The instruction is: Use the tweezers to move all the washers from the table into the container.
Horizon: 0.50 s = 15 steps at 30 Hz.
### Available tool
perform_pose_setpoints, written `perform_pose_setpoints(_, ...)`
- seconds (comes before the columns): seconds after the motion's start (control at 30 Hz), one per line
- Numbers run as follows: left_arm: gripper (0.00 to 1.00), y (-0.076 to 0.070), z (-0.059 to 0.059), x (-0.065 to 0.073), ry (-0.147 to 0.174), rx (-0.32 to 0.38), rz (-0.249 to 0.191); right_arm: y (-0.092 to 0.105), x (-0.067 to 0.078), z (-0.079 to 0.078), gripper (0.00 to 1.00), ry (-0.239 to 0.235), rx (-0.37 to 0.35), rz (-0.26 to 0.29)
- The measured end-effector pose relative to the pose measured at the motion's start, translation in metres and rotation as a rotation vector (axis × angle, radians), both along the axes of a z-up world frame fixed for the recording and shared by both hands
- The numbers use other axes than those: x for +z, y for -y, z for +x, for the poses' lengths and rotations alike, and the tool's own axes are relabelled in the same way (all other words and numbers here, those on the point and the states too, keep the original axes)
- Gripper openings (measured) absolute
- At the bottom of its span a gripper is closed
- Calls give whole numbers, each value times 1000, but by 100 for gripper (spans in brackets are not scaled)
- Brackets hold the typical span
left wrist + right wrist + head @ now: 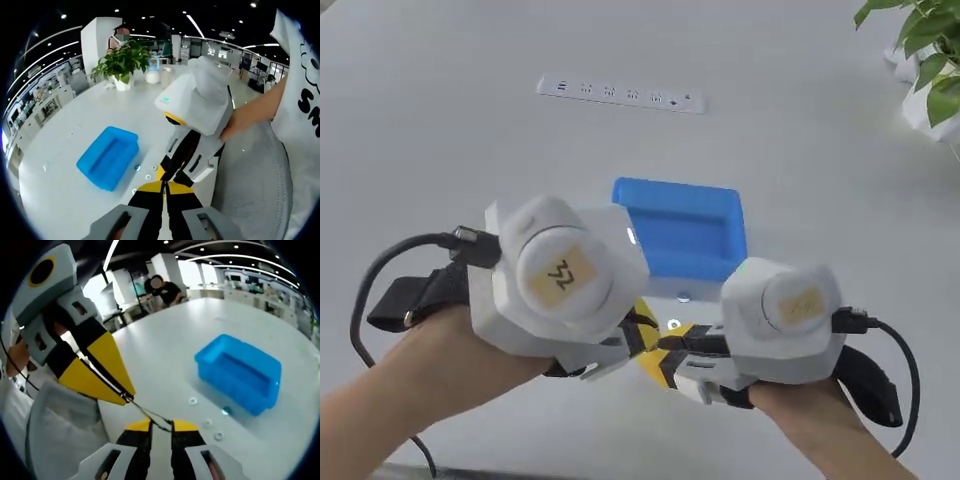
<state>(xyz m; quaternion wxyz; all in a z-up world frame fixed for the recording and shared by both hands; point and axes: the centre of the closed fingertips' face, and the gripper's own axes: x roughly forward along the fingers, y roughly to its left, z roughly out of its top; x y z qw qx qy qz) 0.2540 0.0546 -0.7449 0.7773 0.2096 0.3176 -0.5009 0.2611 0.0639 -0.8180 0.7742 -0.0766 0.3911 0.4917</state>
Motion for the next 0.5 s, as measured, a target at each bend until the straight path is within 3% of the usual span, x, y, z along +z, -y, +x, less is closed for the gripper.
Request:
perform_pose_setpoints(0.23,0,3,-1,-5,1,-17,4,1,-7,-3,10,-8,-5,-10)
perform_pose_setpoints(0.33,0,6,0,-5,34,-32,-7,2,-8,-2,10,-4,-8,-16)
perform_pose_setpoints(0.5,0,5,-1,-5,12,-26,-6,2,-8,-2,10,-6,-1,-19)
